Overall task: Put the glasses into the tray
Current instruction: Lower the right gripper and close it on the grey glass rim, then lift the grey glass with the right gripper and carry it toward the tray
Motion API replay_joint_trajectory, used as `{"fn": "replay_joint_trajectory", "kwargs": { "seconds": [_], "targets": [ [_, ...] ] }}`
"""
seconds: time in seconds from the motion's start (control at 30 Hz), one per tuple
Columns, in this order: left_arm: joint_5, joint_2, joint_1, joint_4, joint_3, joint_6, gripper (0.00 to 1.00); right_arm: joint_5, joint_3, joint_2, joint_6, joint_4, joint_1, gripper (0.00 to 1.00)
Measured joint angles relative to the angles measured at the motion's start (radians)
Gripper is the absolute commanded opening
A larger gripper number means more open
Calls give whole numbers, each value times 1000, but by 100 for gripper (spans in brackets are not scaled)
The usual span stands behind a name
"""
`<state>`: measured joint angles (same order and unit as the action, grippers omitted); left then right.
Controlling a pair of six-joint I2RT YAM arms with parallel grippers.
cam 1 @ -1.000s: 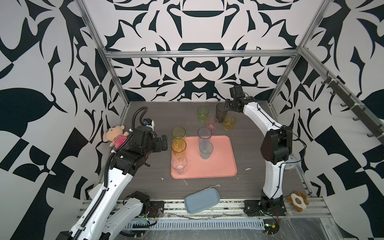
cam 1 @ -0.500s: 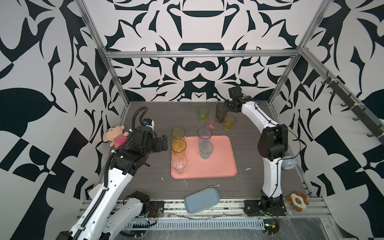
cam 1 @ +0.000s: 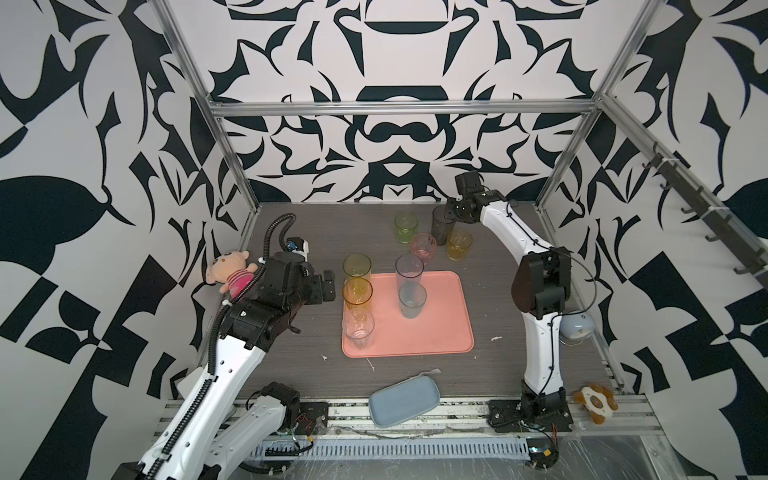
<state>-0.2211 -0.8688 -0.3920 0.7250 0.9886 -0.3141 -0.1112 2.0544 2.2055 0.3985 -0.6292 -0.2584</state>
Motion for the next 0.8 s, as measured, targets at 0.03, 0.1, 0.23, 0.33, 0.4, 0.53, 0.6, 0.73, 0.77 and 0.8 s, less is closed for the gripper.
{"fn": "replay_joint_trajectory", "kwargs": {
  "seconds": [0.03, 0.1, 0.23, 0.33, 0.4, 0.53, 0.6, 0.73, 0.77, 0.8],
  "targets": [
    [0, 0, 0, 0, 0, 0, 100, 0, 4, 8, 0, -3, 1, 47],
    [0, 0, 0, 0, 0, 0, 99, 3, 5, 21, 1, -3, 2, 43],
    [0, 0, 0, 0, 0, 0, 99, 10, 6, 34, 3, -8, 2, 33],
    [0, 0, 0, 0, 0, 0, 99, 21, 10, 34, 8, -8, 5, 26],
    [0, 0, 0, 0, 0, 0, 99, 28, 15, 34, 10, -8, 7, 21],
    [0, 0, 0, 0, 0, 0, 99, 42, 27, 34, 15, -9, 8, 13],
    [0, 0, 0, 0, 0, 0, 99, 46, 30, 34, 14, -11, 9, 10],
    [0, 0, 0, 0, 0, 0, 99, 51, 38, 34, 14, -32, 10, 5],
    [0, 0, 0, 0, 0, 0, 99, 53, 41, 34, 14, -36, 10, 4],
    [0, 0, 0, 0, 0, 0, 99, 51, 45, 34, 13, -39, 10, 3]
  ]
}}
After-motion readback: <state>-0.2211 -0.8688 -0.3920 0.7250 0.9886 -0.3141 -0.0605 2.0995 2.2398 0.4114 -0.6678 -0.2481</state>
